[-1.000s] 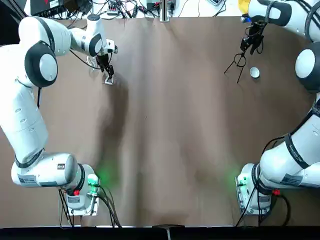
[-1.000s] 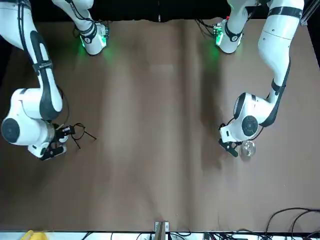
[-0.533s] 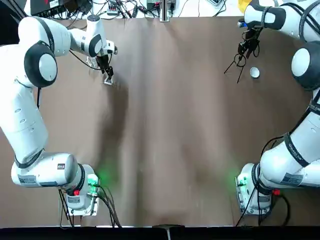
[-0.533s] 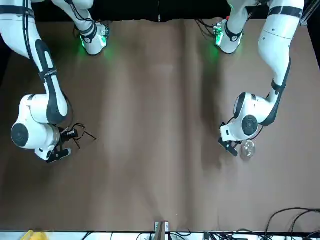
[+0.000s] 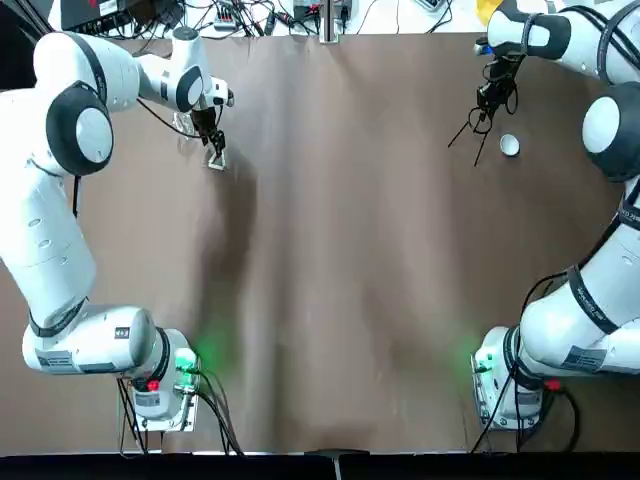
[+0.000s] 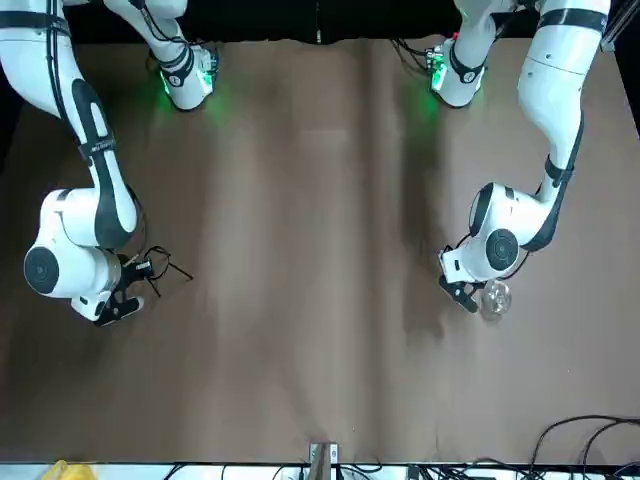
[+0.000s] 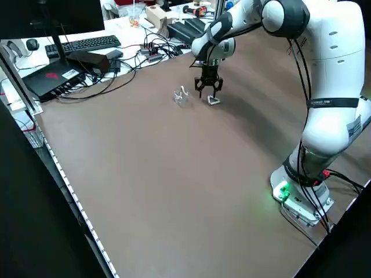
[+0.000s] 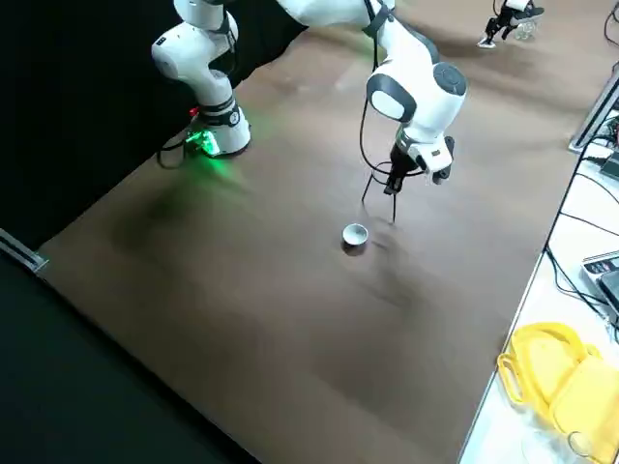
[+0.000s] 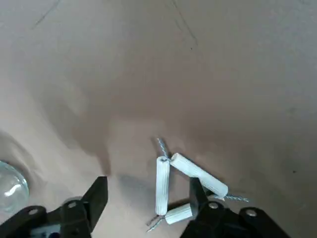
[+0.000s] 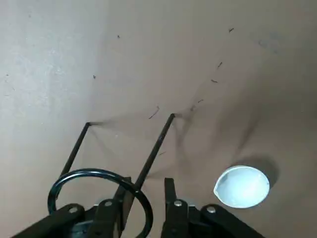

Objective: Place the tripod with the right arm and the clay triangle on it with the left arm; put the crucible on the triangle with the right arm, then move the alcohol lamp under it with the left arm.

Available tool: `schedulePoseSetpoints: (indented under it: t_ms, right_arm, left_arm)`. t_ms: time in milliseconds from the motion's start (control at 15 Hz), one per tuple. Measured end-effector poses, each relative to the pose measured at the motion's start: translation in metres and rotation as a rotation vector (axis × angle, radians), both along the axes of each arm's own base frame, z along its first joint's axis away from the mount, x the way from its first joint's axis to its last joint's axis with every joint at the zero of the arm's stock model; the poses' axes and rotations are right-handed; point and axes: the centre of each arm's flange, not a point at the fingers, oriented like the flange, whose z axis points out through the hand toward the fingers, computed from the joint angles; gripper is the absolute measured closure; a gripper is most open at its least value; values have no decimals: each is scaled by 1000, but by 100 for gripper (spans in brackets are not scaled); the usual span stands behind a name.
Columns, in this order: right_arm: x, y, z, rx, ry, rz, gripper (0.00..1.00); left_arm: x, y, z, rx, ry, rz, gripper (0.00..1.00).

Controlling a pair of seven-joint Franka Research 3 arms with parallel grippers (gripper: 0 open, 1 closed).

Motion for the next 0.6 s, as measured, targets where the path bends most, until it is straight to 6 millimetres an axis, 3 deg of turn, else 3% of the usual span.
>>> schedulePoseSetpoints:
  t_ms: [133, 200, 333, 400, 600]
  right_arm:
    - [0, 1, 0, 0, 0, 2, 68]
    - [0, 2, 0, 0, 1, 3, 76]
    - [0, 3, 0, 0, 1, 4, 79]
    - [0, 3, 0, 0, 1, 5, 87]
    - [0, 4, 0, 1, 1, 6, 92]
  left_arm:
    - [-1, 0, -1, 2, 6, 0, 27]
    - [-2, 1, -2, 3, 10, 0, 27]
    - [-4, 2, -3, 7, 21, -2, 30]
    - [-4, 2, -4, 7, 23, -3, 30]
    - [-4, 5, -4, 7, 26, -4, 31]
